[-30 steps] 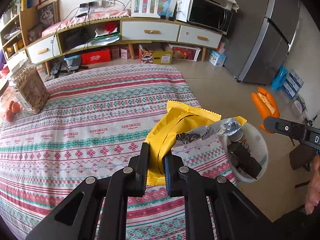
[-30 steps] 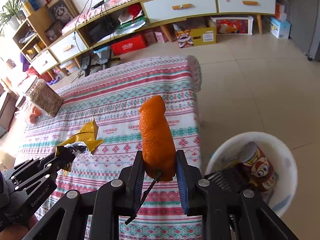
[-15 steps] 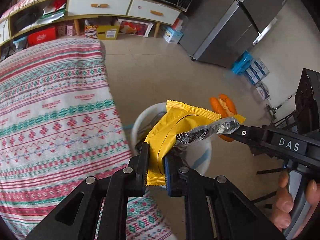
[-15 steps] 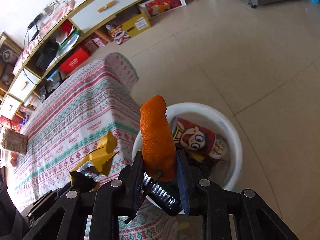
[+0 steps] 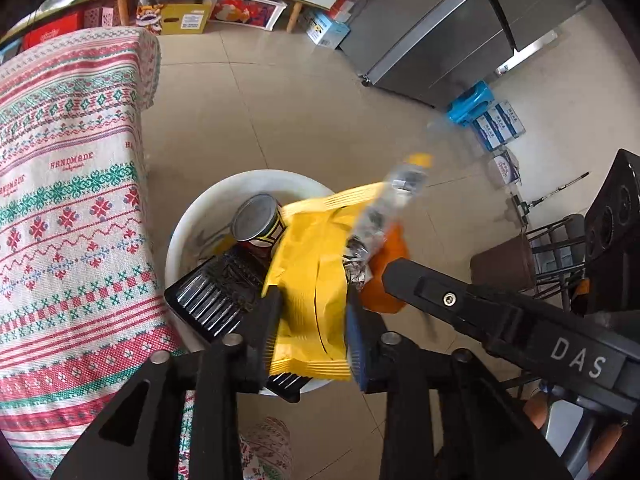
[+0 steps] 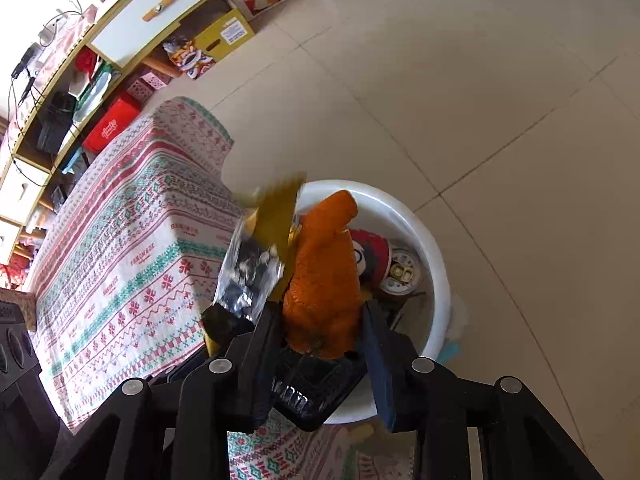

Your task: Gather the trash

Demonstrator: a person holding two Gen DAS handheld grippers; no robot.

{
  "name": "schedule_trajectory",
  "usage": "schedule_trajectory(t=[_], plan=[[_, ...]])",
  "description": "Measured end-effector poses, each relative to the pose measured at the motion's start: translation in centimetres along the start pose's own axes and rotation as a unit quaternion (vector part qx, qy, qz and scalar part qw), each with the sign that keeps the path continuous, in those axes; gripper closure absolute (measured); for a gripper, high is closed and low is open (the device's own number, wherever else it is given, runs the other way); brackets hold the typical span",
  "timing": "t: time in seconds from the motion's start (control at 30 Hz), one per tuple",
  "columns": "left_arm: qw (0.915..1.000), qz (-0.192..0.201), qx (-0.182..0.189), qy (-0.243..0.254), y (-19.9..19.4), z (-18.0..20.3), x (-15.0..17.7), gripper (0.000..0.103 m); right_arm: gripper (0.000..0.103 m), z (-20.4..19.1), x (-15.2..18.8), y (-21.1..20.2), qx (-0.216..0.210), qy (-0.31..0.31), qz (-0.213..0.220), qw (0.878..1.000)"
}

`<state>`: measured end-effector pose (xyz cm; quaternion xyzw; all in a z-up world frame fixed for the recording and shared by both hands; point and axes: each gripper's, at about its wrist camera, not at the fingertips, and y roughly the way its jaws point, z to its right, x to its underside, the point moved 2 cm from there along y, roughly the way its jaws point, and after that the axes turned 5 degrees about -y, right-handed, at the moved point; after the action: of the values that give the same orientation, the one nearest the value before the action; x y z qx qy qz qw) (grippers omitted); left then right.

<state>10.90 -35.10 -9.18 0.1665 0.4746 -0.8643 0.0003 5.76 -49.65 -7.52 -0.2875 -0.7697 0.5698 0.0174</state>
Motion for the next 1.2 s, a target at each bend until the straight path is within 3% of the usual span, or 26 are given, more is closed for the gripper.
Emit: schedule_trajectory(t=[0.07,0.17,0.37,0.47,0.7,0.87,0.97,1.03,1.2], plan=[[0.9999,0.012,-0.008,0.003,-0.3,0.0,0.0,0.048,0.064,0.3,-0.1,-0.4,-0.002,0.007,0.006,1.0],[0.9998,0.014,0.011,-0.003,-1.0,-0.3,0.1,0.048,0.06,0.6,-0.1,-1.0,0.001,0.011,0.018,1.0],[0.9992,0.032,0.011,-0.021,-4.2,-2.3,0.9,0.048,0.06,0.6,-0.3,-2.4,-0.006,0.025,0.048,0.999],[0.9988,0.044,-0.013,-0.019,-6.5,-3.8,1.9,0.048,0.056,0.1,-0.3,-3.3,0.007,0.018,0.069,0.997],[0.9918,0.08,-0.094,-0.033,-11.8,-8.3,4.7,0.047,0.053,-3.6,1.0,-2.6,0.017,-0.037,0.064,0.997],[0.9845,0.113,-0.133,-0.014,-15.7,-9.9,7.5,0.039,0.043,-8.9,5.0,-3.3,0.02,-0.115,0.094,0.989],[0.9782,0.131,-0.161,-0.002,-17.6,-10.4,9.1,0.037,0.033,-11.2,8.6,-4.1,0.05,-0.149,0.131,0.979],[0.9765,0.141,-0.163,-0.002,-18.7,-10.7,10.2,0.036,0.025,-12.0,11.1,-4.6,0.065,-0.157,0.153,0.973],[0.971,0.167,-0.171,0.009,-20.8,-11.2,12.4,0.031,0.016,-12.5,16.6,-5.3,0.077,-0.153,0.189,0.967]])
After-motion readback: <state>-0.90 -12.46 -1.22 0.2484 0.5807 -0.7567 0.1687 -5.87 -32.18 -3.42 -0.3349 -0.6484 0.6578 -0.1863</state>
